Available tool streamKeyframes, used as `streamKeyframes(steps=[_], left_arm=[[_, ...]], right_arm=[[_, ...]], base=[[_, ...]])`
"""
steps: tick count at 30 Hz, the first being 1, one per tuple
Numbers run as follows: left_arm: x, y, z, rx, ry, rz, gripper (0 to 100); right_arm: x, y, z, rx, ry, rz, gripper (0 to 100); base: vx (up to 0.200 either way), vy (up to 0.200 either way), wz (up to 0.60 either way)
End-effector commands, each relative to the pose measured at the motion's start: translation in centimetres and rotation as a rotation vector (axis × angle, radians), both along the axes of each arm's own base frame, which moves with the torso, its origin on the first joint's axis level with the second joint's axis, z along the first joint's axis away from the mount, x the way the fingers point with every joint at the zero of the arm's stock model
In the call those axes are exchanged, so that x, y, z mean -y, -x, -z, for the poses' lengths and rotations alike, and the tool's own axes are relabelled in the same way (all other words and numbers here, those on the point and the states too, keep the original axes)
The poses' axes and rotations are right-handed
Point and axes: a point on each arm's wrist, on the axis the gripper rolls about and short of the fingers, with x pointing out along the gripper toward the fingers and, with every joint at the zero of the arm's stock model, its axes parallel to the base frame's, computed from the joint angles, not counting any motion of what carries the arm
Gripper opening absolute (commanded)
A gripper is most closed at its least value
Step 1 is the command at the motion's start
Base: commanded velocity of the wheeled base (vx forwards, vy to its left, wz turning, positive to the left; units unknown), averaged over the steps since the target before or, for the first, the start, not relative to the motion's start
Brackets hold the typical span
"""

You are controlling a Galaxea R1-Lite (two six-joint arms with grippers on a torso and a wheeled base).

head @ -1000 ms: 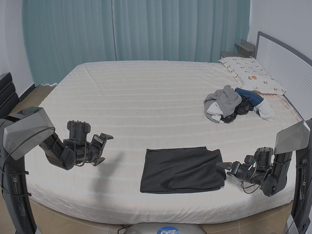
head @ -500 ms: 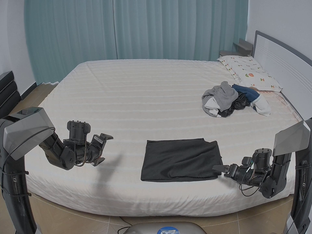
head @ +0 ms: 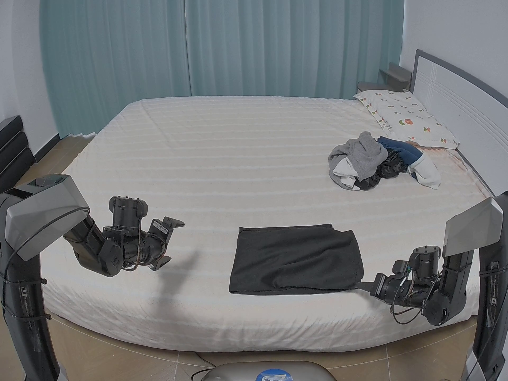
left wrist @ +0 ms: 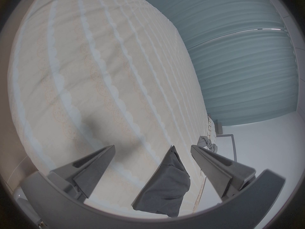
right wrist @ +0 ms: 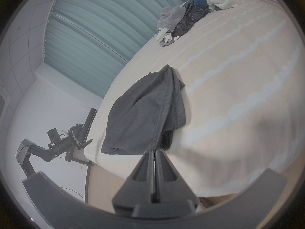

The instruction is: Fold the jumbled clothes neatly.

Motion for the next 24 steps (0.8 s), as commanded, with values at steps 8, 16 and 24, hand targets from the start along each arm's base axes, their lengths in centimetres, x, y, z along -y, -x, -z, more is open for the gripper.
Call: streamKeyframes(steps=[8, 16, 24], left_arm=[[0.0, 0.0, 0.0, -0.001, 0.0, 0.0, 100], [0.0, 0.0, 0.0, -0.001, 0.0, 0.0, 100], [0.0, 0.0, 0.0, -0.001, 0.0, 0.0, 100]], right_arm=[[1.0, 1.0, -1.1, 0.015, 0.029, 0.008, 0], [1.3, 1.4, -0.3, 0.015, 0.088, -0.024, 0], [1.4, 1.7, 0.0, 0.009, 0.117, -0.042, 0]], base=[[0.0, 0.0, 0.0], [0.0, 0.0, 0.0], [0.0, 0.0, 0.0]])
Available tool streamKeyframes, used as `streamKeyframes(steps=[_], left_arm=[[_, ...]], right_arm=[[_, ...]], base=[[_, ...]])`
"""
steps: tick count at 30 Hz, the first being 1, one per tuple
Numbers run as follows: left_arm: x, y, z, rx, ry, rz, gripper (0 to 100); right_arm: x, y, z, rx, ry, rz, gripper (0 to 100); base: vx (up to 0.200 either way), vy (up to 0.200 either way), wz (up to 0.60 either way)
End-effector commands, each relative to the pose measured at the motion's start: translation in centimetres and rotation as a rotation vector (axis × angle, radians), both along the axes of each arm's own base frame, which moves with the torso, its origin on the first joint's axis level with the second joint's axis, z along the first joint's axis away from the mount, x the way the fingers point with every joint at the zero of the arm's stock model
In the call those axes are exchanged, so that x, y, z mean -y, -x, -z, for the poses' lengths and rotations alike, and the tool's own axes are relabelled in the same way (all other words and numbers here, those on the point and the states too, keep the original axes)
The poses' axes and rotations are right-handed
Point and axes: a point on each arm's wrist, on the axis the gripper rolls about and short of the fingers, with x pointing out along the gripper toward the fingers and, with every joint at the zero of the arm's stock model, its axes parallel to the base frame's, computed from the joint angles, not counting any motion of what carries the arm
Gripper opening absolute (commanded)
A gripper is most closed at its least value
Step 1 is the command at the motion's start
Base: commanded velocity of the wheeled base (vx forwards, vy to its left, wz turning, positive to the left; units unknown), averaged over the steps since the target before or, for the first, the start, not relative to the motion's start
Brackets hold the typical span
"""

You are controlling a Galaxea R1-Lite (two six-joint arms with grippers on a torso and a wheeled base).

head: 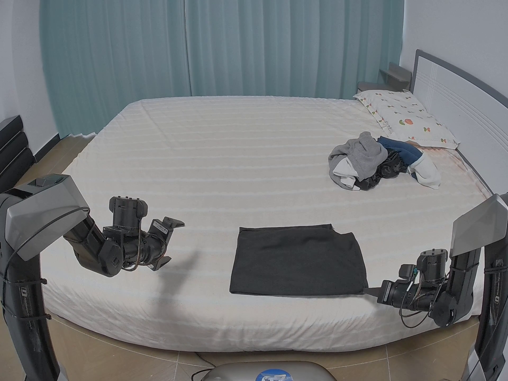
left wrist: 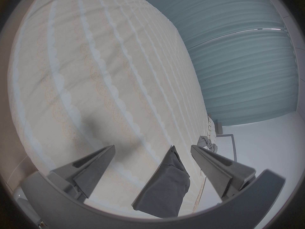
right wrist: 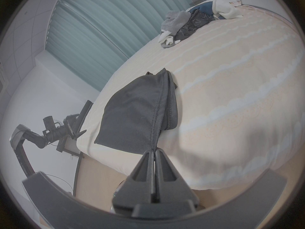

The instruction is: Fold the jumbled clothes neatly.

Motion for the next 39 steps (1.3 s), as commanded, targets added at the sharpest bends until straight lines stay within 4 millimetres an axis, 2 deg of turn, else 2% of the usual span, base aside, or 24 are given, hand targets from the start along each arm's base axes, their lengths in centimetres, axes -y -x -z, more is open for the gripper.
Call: streamKeyframes(steps=[1, 2, 9, 13, 17, 20, 24, 25, 39], left_arm=[[0.0, 0.0, 0.0, 0.0, 0.0, -0.001, 100], [0.0, 0.0, 0.0, 0.0, 0.0, -0.001, 100], [0.0, 0.0, 0.1, 0.0, 0.0, -0.001, 100], [-0.2, -0.1, -0.1, 0.001, 0.008, -0.003, 100], [-0.2, -0.1, 0.0, 0.001, 0.007, -0.001, 100], [-0.1, 0.0, 0.0, 0.001, 0.004, 0.001, 100], [-0.1, 0.0, 0.0, 0.001, 0.004, 0.001, 100], [-0.1, 0.0, 0.0, 0.001, 0.004, 0.001, 100], [-0.1, 0.0, 0.1, -0.001, 0.003, 0.002, 100]], right_arm=[[0.3, 0.1, 0.4, -0.013, 0.007, 0.006, 0], [0.3, 0.0, 0.5, -0.013, 0.008, 0.006, 100], [0.6, -0.8, -0.4, 0.044, -0.015, 0.019, 100], [0.9, -3.0, -1.6, 0.082, -0.127, 0.111, 100], [0.8, -5.1, -1.8, 0.092, -0.211, 0.174, 100], [0.4, -6.7, -0.6, 0.108, -0.215, 0.191, 100], [0.2, -7.8, 0.3, 0.118, -0.204, 0.213, 100], [0.0, -8.3, 1.1, 0.115, -0.203, 0.214, 100], [-0.6, -11.2, 2.5, 0.132, -0.232, 0.216, 100]], base=[[0.0, 0.0, 0.0], [0.0, 0.0, 0.0], [0.0, 0.0, 0.0], [0.0, 0.0, 0.0], [0.15, 0.0, 0.0], [0.2, 0.0, 0.0], [0.0, 0.0, 0.0], [0.0, 0.0, 0.0], [0.0, 0.0, 0.0]])
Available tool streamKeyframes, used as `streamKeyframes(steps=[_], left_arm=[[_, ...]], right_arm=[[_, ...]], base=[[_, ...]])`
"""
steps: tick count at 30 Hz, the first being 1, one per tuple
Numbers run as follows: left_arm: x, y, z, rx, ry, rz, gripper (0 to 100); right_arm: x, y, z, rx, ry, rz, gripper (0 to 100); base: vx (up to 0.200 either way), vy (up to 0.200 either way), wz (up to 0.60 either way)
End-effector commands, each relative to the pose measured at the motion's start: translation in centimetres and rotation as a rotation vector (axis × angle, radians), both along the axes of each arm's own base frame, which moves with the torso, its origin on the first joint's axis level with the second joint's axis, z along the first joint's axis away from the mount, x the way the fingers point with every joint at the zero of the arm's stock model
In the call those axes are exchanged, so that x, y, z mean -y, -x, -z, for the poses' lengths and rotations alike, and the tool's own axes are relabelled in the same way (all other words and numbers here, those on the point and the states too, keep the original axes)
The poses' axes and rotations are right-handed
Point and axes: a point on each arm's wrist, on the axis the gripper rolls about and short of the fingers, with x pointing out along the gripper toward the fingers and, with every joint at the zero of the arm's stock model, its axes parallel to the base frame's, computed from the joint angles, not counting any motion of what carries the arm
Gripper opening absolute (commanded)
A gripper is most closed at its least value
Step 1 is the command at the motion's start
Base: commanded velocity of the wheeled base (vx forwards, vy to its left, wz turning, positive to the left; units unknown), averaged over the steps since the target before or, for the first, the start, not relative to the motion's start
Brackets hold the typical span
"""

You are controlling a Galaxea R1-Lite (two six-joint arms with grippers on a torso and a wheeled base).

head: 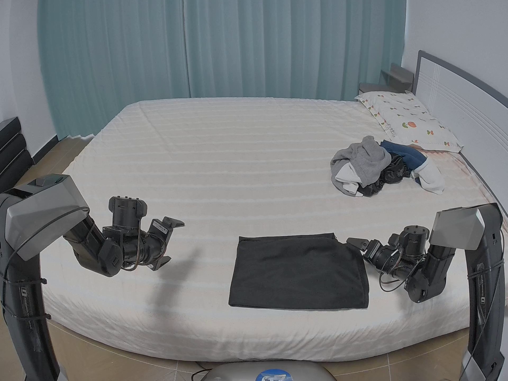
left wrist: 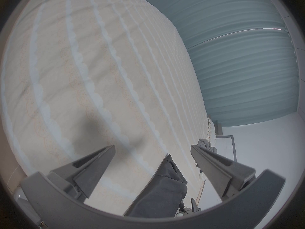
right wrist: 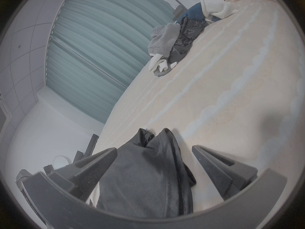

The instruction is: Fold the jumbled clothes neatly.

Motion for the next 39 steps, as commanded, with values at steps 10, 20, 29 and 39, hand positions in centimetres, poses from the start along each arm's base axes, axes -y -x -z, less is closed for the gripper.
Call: streamKeyframes(steps=[10, 20, 29, 39], left_arm=[[0.0, 0.0, 0.1, -0.002, 0.0, 0.0, 100], [0.0, 0.0, 0.0, 0.0, 0.0, 0.0, 100], [0.0, 0.0, 0.0, 0.0, 0.0, 0.0, 100], [0.0, 0.0, 0.1, -0.001, -0.001, -0.001, 100]], right_arm=[[-0.7, -2.2, 1.0, -0.011, -0.017, 0.07, 0], [0.3, -2.8, 0.6, 0.019, 0.0, 0.154, 0], [0.6, -2.7, 0.7, 0.013, 0.004, 0.174, 0], [0.6, -2.6, 0.4, 0.014, 0.002, 0.173, 100]], base=[[0.0, 0.0, 0.0], [0.0, 0.0, 0.0], [0.0, 0.0, 0.0], [0.0, 0.0, 0.0]])
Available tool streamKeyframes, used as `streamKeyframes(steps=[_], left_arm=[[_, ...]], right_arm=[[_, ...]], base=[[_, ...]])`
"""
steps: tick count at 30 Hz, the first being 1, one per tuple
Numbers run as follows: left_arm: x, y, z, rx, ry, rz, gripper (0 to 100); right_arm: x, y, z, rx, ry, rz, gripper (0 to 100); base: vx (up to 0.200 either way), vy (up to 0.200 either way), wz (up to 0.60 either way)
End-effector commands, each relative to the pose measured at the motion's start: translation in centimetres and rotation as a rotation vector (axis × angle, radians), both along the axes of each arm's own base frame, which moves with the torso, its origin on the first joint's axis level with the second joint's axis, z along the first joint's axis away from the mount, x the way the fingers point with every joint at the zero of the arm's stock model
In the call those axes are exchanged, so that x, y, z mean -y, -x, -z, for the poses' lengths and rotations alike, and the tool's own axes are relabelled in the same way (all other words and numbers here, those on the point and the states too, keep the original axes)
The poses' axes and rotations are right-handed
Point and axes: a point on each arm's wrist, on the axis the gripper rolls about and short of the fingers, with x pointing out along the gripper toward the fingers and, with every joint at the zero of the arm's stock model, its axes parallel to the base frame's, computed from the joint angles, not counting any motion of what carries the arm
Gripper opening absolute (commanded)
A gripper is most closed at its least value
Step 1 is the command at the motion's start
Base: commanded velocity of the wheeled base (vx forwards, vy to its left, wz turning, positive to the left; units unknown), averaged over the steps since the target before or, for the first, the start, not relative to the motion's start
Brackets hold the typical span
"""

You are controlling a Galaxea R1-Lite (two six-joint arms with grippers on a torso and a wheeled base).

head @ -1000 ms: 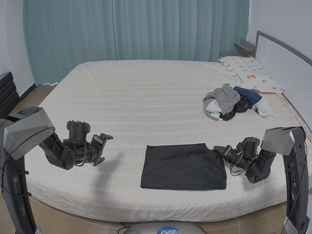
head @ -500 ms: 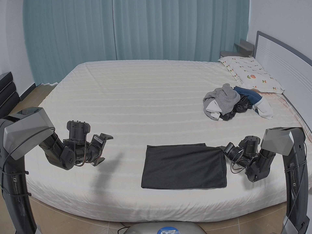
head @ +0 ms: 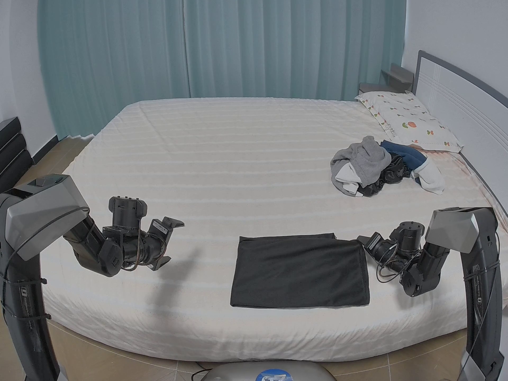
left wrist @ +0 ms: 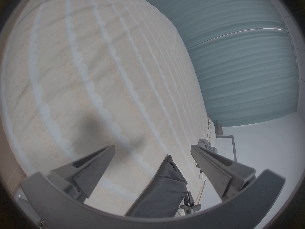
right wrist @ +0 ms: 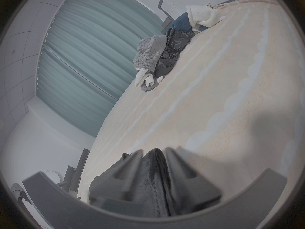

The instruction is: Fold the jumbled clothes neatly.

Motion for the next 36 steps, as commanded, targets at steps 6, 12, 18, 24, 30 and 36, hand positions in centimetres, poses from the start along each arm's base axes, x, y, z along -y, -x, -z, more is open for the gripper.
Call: streamKeyframes(steps=[6, 12, 18, 24, 30, 36], left_arm=[[0.0, 0.0, 0.0, 0.0, 0.002, -0.001, 100], [0.1, -0.1, -0.1, 0.003, 0.002, -0.007, 100], [-0.1, -0.4, -0.3, 0.011, 0.015, -0.007, 100], [0.0, -0.7, -0.5, 0.025, 0.016, -0.005, 100], [0.3, -0.9, -0.8, 0.037, 0.019, 0.002, 100], [0.9, -1.0, -1.0, 0.047, 0.021, 0.016, 100]], right_arm=[[0.7, 0.9, -2.4, 0.0, -0.086, 0.045, 100], [2.0, 0.9, -3.3, -0.006, -0.18, 0.106, 100], [2.8, 0.7, -3.6, 0.006, -0.212, 0.132, 100], [2.8, 0.8, -3.4, 0.007, -0.222, 0.135, 100], [2.8, 0.8, -3.4, 0.008, -0.224, 0.134, 100], [2.8, 0.7, -3.4, 0.014, -0.224, 0.135, 100]], base=[[0.0, 0.0, 0.0], [-0.133, 0.0, 0.0], [-0.167, 0.0, 0.0], [0.0, 0.0, 0.0], [0.0, -0.133, 0.0], [0.0, -0.2, 0.0]])
